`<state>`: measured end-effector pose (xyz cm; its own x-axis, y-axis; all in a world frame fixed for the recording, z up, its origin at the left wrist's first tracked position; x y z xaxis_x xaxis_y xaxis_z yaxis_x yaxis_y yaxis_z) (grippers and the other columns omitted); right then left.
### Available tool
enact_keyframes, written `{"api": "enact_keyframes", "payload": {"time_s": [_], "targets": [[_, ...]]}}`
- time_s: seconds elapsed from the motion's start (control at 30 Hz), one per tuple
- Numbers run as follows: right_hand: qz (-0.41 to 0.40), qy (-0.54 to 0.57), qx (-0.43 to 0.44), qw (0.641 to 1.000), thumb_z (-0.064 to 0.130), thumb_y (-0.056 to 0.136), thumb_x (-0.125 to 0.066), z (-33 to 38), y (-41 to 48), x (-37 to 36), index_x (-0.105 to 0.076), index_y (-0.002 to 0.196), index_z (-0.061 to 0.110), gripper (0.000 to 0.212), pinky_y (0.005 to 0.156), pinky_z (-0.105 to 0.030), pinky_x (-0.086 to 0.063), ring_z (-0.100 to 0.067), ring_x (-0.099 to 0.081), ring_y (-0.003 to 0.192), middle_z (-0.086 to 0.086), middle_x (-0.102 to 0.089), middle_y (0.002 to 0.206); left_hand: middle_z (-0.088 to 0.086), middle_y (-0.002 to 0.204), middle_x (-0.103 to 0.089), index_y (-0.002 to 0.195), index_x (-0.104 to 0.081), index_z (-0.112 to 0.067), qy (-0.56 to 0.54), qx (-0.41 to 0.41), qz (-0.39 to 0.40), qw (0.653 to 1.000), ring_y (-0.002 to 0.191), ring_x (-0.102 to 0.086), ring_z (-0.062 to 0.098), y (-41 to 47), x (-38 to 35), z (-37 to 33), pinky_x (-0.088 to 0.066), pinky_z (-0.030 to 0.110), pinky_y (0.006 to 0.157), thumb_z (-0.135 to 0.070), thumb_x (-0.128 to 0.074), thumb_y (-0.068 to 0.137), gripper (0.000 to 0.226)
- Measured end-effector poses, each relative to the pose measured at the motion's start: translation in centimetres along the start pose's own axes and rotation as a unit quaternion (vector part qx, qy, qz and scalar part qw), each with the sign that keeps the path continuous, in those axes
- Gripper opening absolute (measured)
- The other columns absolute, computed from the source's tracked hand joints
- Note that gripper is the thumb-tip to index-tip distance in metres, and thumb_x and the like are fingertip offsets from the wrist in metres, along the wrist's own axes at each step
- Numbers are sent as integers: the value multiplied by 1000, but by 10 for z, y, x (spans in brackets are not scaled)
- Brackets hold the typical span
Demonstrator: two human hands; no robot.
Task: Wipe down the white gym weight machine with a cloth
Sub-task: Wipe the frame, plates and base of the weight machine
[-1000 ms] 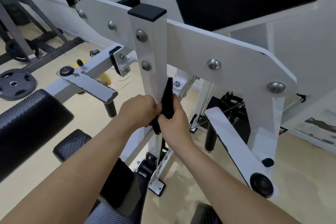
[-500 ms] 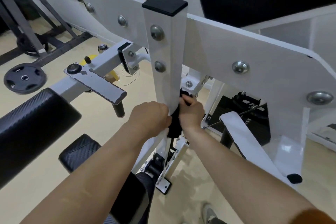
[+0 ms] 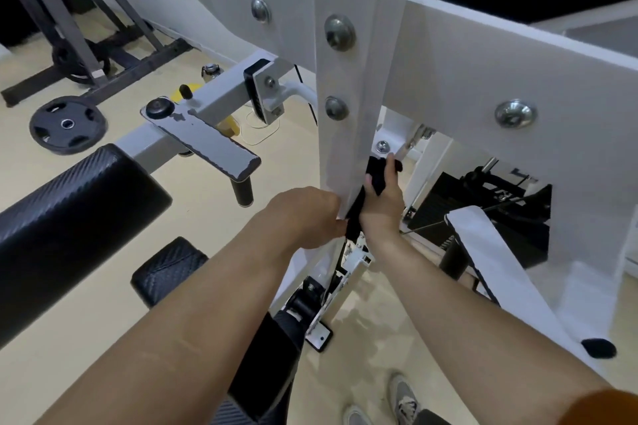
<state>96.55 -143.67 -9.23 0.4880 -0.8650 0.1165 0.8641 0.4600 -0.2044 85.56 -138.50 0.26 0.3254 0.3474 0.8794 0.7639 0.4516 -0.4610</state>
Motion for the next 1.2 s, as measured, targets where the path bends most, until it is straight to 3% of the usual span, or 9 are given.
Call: {"api": "enact_keyframes", "payload": {"time_s": [0.1, 0.27, 0.37, 0.57, 0.7, 0.83, 0.93, 1.03, 1.2], "targets": [[22, 18, -61, 998, 9, 96, -45, -12, -41, 1, -46, 141, 30, 50, 105, -39, -43, -18, -56, 112, 4, -59, 128, 3, 63, -43, 61, -38, -16, 3, 2, 42, 999, 54, -39, 17, -3, -1, -1, -30, 30, 51, -37, -48, 94, 41], [106, 130, -201, 965, 29, 100, -39, 6, -78, 3, -54, 131, 24, 34, 77, -41, -59, -27, -67, 99, -8, -68, 117, 6, 81, -55, 83, -50, -10, 11, 5, 42, 999, 73, -49, 25, -9, 0, -3, -37, 30, 64, -32, -46, 95, 25], [67, 118, -132, 982, 12, 99, -33, 54, -63, 2, -42, 139, 33, 47, 87, -42, -55, -25, -60, 111, -2, -61, 127, 13, 98, -64, 103, -61, -11, -23, -16, 0, 1000, 79, -49, 28, -11, 7, -7, -40, 30, 70, -25, -50, 92, 20], [140, -32, 38, 989, 15, 101, -35, 78, -118, 14, -8, 155, 26, 61, 111, -37, -36, -19, -41, 133, -3, -37, 151, 2, 69, -48, 68, -38, -16, 40, 51, -46, 997, 68, -50, 26, -11, 15, 3, -39, 31, 61, -15, -48, 86, 21], [128, -33, 122, 984, 17, 102, -36, 93, -104, 19, -6, 155, 27, 61, 117, -41, -26, -18, -27, 144, -1, -27, 157, 2, 73, -58, 71, -54, -21, -91, 97, -104, 986, 73, -57, 24, -26, 23, 16, -44, 29, 62, -22, -54, 85, 14], [168, -35, 151, 973, 19, 103, -39, 77, -84, 19, -11, 153, 14, 57, 111, -21, -31, -8, -36, 135, -3, -34, 151, -10, 82, -69, 75, -62, -30, -473, 0, -273, 838, 59, -59, -1, -55, 51, 16, -38, 10, 43, -18, -65, 77, 13], [221, -110, 86, 965, 12, 104, -38, 42, -81, 22, -44, 129, 5, 27, 88, -24, -44, -20, -54, 109, -15, -57, 120, -8, 78, -66, 75, -59, -27, -322, -50, -312, 892, 69, -65, 14, -57, 49, -6, -48, 26, 58, -23, -67, 79, 10], [147, -186, 116, 964, 4, 98, -40, 46, -74, 29, -55, 98, 11, 16, 68, -26, -41, -23, -52, 80, -9, -52, 87, -3, 86, -62, 103, -58, -29, -28, -129, -315, 940, 70, -58, 28, -56, 32, -24, -44, 32, 57, -17, -52, 89, 20], [87, -160, 250, 951, 7, 85, -47, 106, -86, 44, -26, 148, 20, 67, 91, -15, -40, -11, -44, 110, -2, -29, 138, -11, 91, -63, 128, -52, -41, -55, -137, -382, 912, 75, -62, 21, -66, 39, -17, -49, 33, 56, -22, -50, 88, 45]]}}
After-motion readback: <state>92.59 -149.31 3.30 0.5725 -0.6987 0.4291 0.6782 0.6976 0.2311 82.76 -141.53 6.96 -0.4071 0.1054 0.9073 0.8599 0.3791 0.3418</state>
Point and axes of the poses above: each hand's wrist, its own y-axis towards the middle knuckle, its own x-axis out of the back of the hand, z = x × y, the point moved 2 cm from there along y, towards the middle knuckle
